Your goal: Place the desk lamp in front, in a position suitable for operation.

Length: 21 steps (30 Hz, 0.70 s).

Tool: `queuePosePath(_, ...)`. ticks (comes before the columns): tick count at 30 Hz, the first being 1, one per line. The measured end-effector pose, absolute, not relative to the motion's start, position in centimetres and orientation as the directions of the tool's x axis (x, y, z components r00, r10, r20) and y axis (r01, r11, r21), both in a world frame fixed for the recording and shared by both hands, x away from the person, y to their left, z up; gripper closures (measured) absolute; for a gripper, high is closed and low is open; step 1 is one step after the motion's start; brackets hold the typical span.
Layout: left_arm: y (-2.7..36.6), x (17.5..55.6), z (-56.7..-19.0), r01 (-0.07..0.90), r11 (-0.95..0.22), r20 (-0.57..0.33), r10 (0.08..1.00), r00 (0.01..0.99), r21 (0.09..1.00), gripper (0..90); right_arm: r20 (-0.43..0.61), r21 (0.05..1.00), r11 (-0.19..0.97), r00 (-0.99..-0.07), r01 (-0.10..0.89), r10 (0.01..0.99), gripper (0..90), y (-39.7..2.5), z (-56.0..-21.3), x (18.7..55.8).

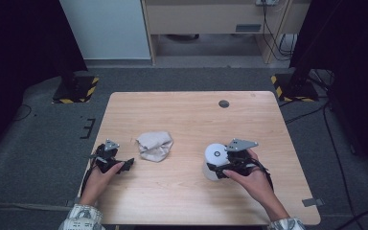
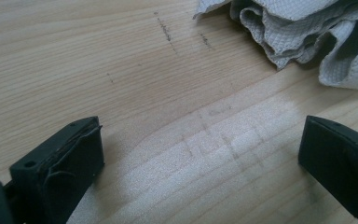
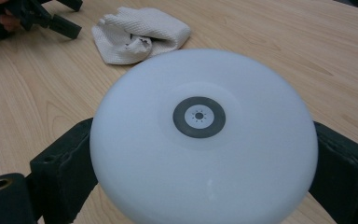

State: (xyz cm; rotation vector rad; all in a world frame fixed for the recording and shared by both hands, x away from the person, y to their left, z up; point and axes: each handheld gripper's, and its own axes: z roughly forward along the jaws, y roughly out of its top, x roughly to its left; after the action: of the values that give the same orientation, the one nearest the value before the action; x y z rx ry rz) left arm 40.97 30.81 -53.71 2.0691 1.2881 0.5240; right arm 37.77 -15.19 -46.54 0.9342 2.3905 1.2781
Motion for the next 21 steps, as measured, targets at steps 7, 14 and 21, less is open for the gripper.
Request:
queuePosePath(7,30.8,41.0,-53.7,0.643,-0.318,0.002,0.897,0.441,0.697,0.0,0.066,0.815,0.411,-0.769,0.409,0.636,7.7,-14.1,-46.5,37.2)
queuePosePath(14,30.8,41.0,-53.7,0.642,-0.320,0.002,0.896,0.445,0.697,0.0,0.076,0.803,0.426,-0.781,0.416,0.620,7.5,-12.5,-46.5,36.7)
queuePosePath(21,30.8,41.0,-53.7,0.642,-0.320,0.002,0.896,0.445,0.697,0.0,0.093,0.801,0.431,-0.797,0.416,0.596,6.9,-11.0,-46.5,36.3)
